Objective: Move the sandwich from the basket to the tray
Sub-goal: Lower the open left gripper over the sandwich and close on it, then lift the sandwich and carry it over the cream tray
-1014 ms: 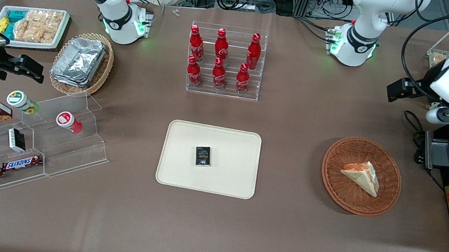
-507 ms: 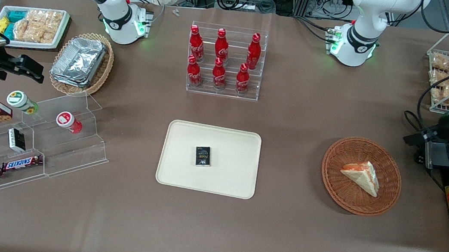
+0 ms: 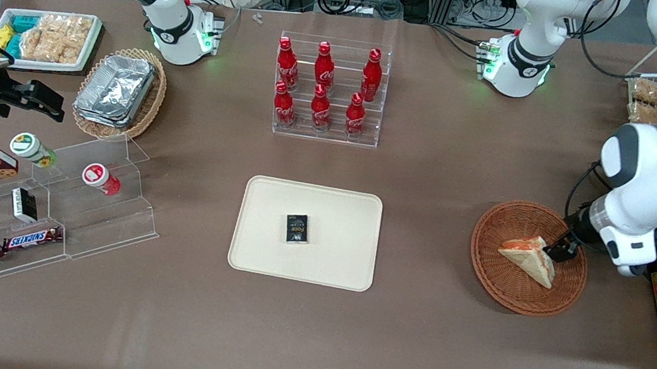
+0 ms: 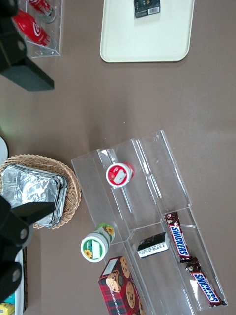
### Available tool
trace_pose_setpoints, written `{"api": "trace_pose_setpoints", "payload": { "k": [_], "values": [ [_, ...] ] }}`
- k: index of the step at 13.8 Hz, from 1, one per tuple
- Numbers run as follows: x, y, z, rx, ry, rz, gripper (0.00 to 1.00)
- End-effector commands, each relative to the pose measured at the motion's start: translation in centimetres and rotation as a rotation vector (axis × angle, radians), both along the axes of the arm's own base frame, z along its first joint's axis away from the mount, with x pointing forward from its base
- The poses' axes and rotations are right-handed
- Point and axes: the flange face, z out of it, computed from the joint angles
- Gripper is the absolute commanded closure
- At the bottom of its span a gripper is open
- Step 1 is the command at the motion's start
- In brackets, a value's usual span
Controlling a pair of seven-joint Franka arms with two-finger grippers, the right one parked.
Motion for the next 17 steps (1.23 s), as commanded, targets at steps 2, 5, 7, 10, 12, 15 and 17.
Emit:
{"api": "trace_pose_setpoints", "payload": {
  "k": [2,5,7,10,12,15,17],
  "values": [
    [0.8,-0.3,-2.8,-0.008,-0.020,0.076,0.00],
    [1.1,-0.7,-4.9,-0.006,-0.028,0.069,0.00],
    [1.3,-1.4,-6.4,-0.005,-0.028,0.056,0.25],
    [1.6,-1.7,-6.5,-0.005,-0.053,0.055,1.00],
    [1.8,-2.2,-4.6,-0.003,-0.076,0.030,1.00],
    [1.6,-3.0,2.9,-0.001,-0.030,-0.011,1.00],
    [1.3,-5.6,8.0,-0.005,0.008,-0.133,1.00]
  ]
}}
